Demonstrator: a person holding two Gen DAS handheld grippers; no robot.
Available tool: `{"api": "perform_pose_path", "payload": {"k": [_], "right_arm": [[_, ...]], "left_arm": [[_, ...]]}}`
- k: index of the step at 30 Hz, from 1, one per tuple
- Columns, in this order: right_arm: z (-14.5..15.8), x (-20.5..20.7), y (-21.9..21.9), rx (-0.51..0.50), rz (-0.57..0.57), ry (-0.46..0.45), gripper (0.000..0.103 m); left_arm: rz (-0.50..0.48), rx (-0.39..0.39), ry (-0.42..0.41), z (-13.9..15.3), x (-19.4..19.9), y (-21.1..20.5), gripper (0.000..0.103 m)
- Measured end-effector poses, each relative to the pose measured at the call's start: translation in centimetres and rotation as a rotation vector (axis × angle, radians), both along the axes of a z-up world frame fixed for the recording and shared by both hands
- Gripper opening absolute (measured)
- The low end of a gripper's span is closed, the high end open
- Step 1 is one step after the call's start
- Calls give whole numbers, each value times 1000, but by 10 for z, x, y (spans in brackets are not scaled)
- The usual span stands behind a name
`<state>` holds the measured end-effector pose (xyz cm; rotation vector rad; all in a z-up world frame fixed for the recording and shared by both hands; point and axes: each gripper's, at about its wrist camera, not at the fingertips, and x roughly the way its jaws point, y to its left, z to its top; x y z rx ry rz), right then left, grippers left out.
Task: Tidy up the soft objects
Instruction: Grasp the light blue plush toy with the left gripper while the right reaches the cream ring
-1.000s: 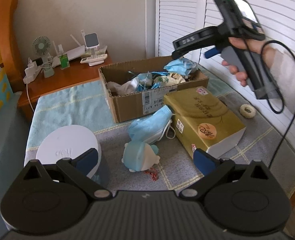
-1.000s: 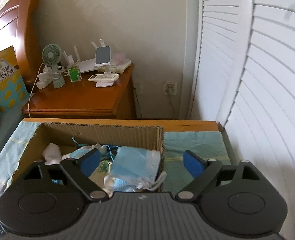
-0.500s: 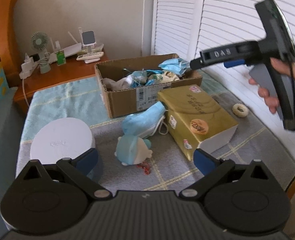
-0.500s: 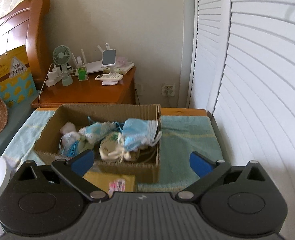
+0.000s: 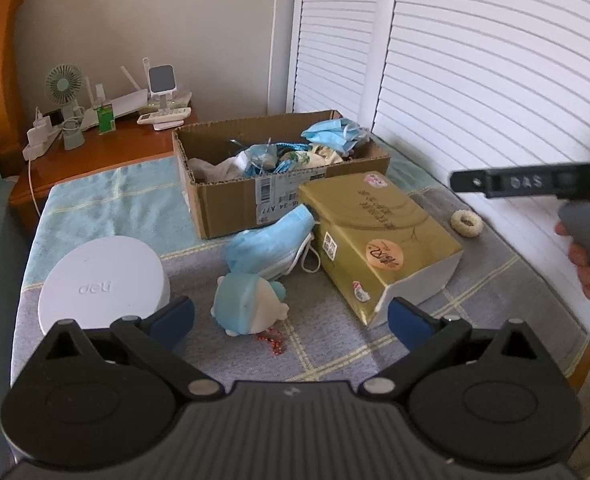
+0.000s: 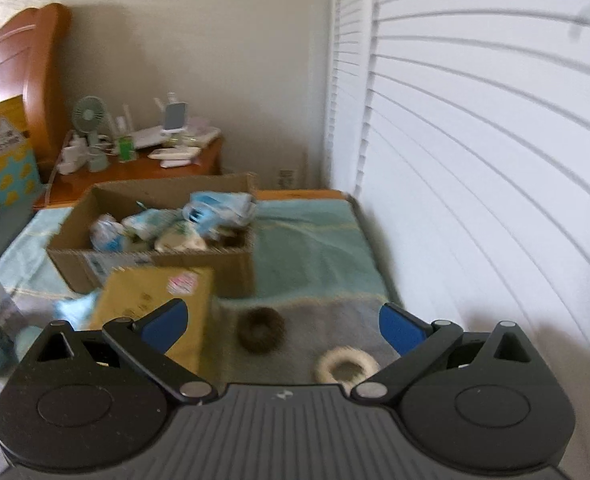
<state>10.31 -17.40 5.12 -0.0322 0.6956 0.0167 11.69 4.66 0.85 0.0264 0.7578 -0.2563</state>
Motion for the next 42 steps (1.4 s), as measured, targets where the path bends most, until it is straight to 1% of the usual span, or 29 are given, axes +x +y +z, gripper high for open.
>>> {"api": "perform_pose_path", "payload": {"k": [4,8,11,12,17,23,26,30,31,36,38,40,42], "right_arm": [[-12,-10,-12,4,-53,31,103],[-27,-17,-13,-35,-63,53,102],[-36,-17,-15,-60,-78,62,98],[-40,-16,-16,-59,-79,72,94],[-52,-9,-22,-50,-85,99,85],[-63,-2,-24,-61,-76,109,80],[-66,-1,-25,-52,-69,110,80],[-67,-2,-27,-48,-61,107,79],[-67,-2,-27,-44,-61,106,79],[-66,-3,-29,-43,-58,103,79],[-66,-3,-29,-43,-57,101,79],[-66,-3,-29,-43,-57,95,79],[-66,-3,-29,-43,-59,84,79]], "left_arm": [[-14,7,3,-3,2,-2,102],[-33,29,10,-6,5,-7,102],[-44,50,11,-9,6,-11,102],[-49,55,10,-9,7,-12,102],[-63,79,3,-13,10,-17,102],[-59,118,-7,-18,16,-24,102],[-46,148,-13,-23,20,-27,95],[-17,204,-13,-27,26,-30,74],[-7,215,-11,-28,27,-29,73],[33,272,-16,-32,33,-29,73],[34,274,-10,-34,35,-29,72],[35,276,0,-37,38,-30,66],[37,279,7,-39,40,-32,66]]}}
